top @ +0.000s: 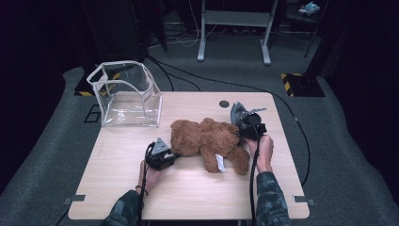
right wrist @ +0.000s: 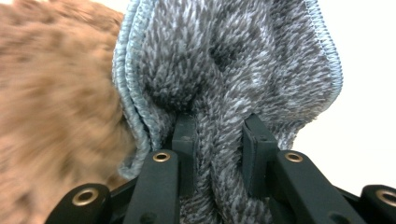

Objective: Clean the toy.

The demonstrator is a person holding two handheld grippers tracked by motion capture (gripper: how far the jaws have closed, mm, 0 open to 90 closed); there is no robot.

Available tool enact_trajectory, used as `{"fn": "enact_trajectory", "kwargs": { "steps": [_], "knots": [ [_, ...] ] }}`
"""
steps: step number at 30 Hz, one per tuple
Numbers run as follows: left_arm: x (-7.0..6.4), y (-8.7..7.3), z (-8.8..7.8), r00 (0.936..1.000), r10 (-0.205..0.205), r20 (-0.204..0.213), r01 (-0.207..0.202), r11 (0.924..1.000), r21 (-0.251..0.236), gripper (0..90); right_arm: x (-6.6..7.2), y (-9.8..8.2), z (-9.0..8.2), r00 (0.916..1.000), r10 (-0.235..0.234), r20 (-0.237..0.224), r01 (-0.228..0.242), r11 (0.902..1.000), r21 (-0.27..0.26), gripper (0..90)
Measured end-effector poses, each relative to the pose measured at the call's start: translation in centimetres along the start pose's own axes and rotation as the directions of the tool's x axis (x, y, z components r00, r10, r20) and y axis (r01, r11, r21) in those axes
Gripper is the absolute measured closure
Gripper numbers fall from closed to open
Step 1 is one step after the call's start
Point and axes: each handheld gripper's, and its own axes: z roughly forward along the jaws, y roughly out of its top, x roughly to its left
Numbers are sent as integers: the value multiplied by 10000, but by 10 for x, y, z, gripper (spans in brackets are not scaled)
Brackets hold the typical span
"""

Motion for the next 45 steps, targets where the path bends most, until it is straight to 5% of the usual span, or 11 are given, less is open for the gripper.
{"fn": "enact_trajectory", "kwargs": {
  "steps": [3,6,9,15,21,24,28,33,38,42,45],
  "knots": [
    [0,0,0,10000,9,31,-9,10000,38,684,-6,-3,14,9993,355,-75,-351,9985,418,711],
    [0,0,0,10000,-16,-42,16,10000,-58,684,-12,-11,26,9986,416,334,-449,9936,1036,711],
    [0,0,0,10000,-17,-37,17,10000,-56,684,-18,-15,23,9979,412,491,-468,9918,1189,710],
    [0,0,0,10000,9,39,-9,10000,67,684,-15,-10,-29,9987,484,143,-485,9988,70,709],
    [0,0,0,10000,-4,45,3,10000,98,684,16,-3,-71,9972,-607,-446,574,9958,-711,709],
    [-1,0,0,10000,1,9,-1,10000,84,684,33,-5,-72,9912,-1093,-748,1028,9910,-855,709],
    [0,0,0,10000,15,21,-15,10000,81,684,47,-12,-50,9858,-1386,-944,1365,9902,-286,713],
    [0,0,0,10000,87,33,-88,9999,79,685,38,-24,-37,9904,-1026,-922,1022,9947,-85,714],
    [0,0,0,10000,5,30,-5,10000,60,685,24,-37,-31,9951,-969,-215,983,9920,790,714],
    [0,0,0,10000,10,14,-10,10000,84,685,24,-36,-46,9947,-929,-437,941,9952,281,713],
    [0,0,0,10000,14,14,-14,10000,98,685,42,-23,-64,9884,-1240,-880,1211,9919,-375,714]
  ]
}}
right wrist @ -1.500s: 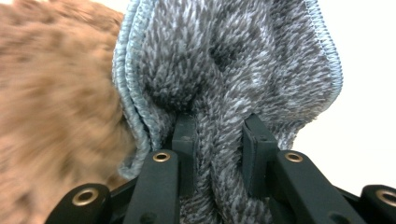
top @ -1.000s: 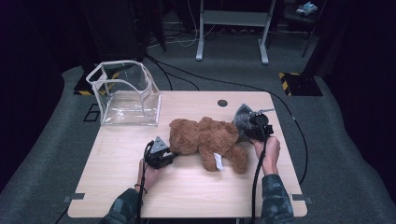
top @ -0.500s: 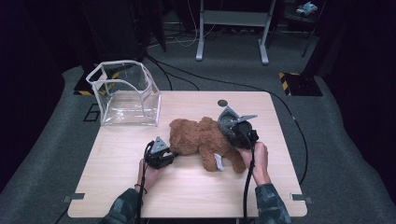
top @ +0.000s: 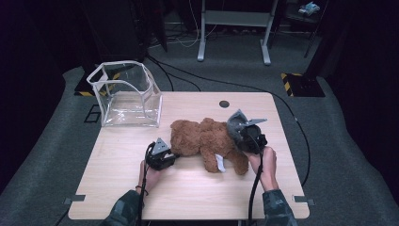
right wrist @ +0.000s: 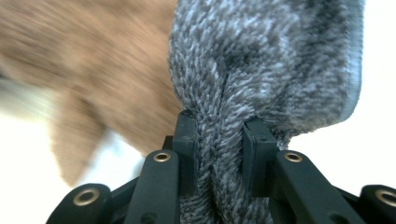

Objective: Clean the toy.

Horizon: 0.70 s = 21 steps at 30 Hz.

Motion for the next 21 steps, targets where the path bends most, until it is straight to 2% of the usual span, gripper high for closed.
{"fn": "enact_trajectory", "kwargs": {
  "steps": [4,5,8,10,11,14,16,18,19,21],
  "knots": [
    [0,0,0,10000,-6,-14,6,10000,-19,685,30,22,-4,9946,-776,-690,741,9959,-524,712],
    [0,0,0,10000,-23,12,23,10000,-4,685,38,26,-1,9916,-1012,-803,971,9939,-528,712],
    [0,0,0,10000,-13,-19,13,10000,-35,685,56,34,19,9850,-1293,-1141,1277,9916,-216,711],
    [0,0,0,10000,-21,-35,21,10000,-69,685,59,32,32,9842,-1333,-1167,1343,9909,8,712],
    [0,0,0,10000,-23,16,23,10000,-16,686,60,30,36,9861,-1173,-1175,1200,9927,160,713],
    [0,0,0,10000,50,7,-50,10000,-21,685,54,25,37,9853,-1035,-1359,1073,9940,207,708],
    [0,0,0,10000,-6,40,6,10000,-31,684,53,24,34,9856,-1085,-1299,1126,9933,246,658],
    [0,0,0,10000,-21,11,21,10000,-82,684,55,25,30,9834,-1403,-1147,1419,9899,56,563],
    [0,0,0,10000,-16,9,16,10000,-78,684,59,26,26,9839,-1577,-844,1587,9873,42,512],
    [0,0,0,10000,-9,31,9,10000,-42,684,62,27,20,9778,-2061,-386,2055,9785,-185,430]
  ]
}}
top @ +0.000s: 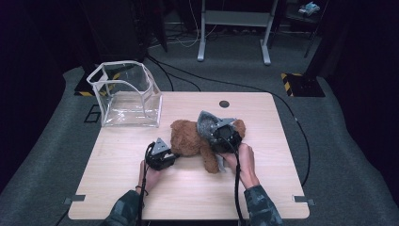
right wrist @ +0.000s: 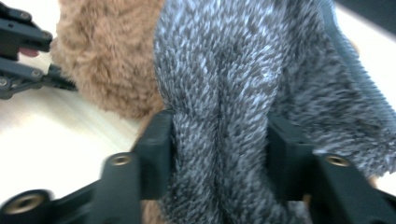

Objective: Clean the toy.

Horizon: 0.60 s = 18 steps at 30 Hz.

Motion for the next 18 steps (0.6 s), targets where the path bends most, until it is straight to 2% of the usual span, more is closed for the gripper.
{"fn": "enact_trajectory", "kwargs": {
  "steps": [1,2,4,6,8,9,10,11,12,13,15,18],
  "knots": [
    [0,0,0,10000,-2,-1,2,10000,3,684,2,2,-3,9996,-91,273,93,9999,-56,381],
    [0,0,0,10000,4,-1,-4,10000,1,684,5,4,-5,9987,-24,519,27,10000,-46,373],
    [0,0,0,10000,4,-2,-4,10000,5,684,7,7,-6,9973,-129,729,147,9996,-235,306],
    [0,0,0,10000,-1,0,1,10000,8,683,7,11,-4,9961,-48,884,62,9999,-154,275],
    [0,0,0,10000,-1,1,1,10000,1,683,3,14,4,9968,-18,795,20,10000,-27,272],
    [0,0,0,10000,-6,-12,6,10000,-20,683,0,14,12,9977,171,661,-182,9997,165,291],
    [0,0,0,10000,-41,-47,40,10000,-66,683,-1,14,16,9982,275,537,-290,9992,276,351],
    [0,0,0,10000,-57,-45,56,10000,-68,683,-3,13,22,9991,277,313,-285,9993,247,405],
    [0,0,0,10000,-59,-43,58,10000,-75,683,-3,11,24,9991,312,302,-317,9993,180,481],
    [0,0,0,10000,-62,-24,62,10000,-60,683,-1,10,24,9985,438,318,-438,9990,4,568],
    [0,0,0,10000,-50,-54,50,10000,-72,683,-1,9,23,9989,445,180,-440,9987,-240,664],
    [0,0,0,10000,-59,-25,59,10000,-72,683,2,10,14,9985,532,-139,-540,9963,-671,717]
  ]
}}
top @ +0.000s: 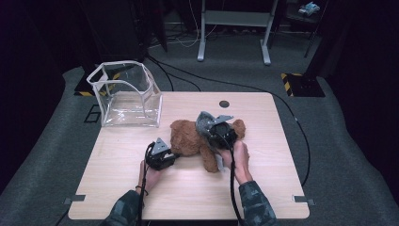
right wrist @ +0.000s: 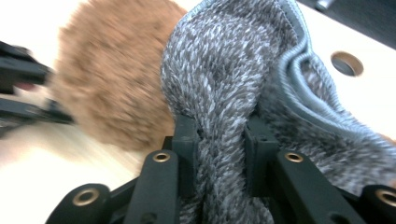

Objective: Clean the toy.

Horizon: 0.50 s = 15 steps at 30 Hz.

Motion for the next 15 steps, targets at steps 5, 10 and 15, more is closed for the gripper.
{"fn": "enact_trajectory", "kwargs": {
  "steps": [5,10,15],
  "knots": [
    [0,0,0,10000,2,-1,-2,10000,11,683,22,14,-8,9973,-344,-649,306,9978,-581,718],
    [0,0,0,10000,-56,-74,55,10000,-54,684,44,13,16,9894,-1008,-1047,993,9949,-192,719],
    [1,0,-1,10000,-34,32,34,10000,16,686,52,-5,18,9869,-558,-1516,565,9984,4,723]
  ]
}}
